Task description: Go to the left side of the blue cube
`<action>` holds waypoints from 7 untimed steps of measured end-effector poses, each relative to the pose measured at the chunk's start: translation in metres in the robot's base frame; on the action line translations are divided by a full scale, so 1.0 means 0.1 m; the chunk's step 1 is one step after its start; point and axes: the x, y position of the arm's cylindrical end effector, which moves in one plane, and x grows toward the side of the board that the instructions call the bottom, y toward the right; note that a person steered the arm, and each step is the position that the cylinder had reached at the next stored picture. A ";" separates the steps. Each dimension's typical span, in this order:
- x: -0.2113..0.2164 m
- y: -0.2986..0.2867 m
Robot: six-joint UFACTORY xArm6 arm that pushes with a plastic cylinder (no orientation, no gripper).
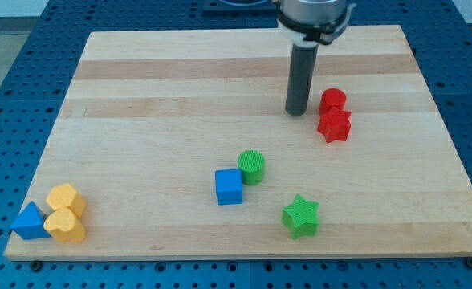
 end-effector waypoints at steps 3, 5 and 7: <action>0.25 -0.75; 0.75 -1.63; 1.16 -1.62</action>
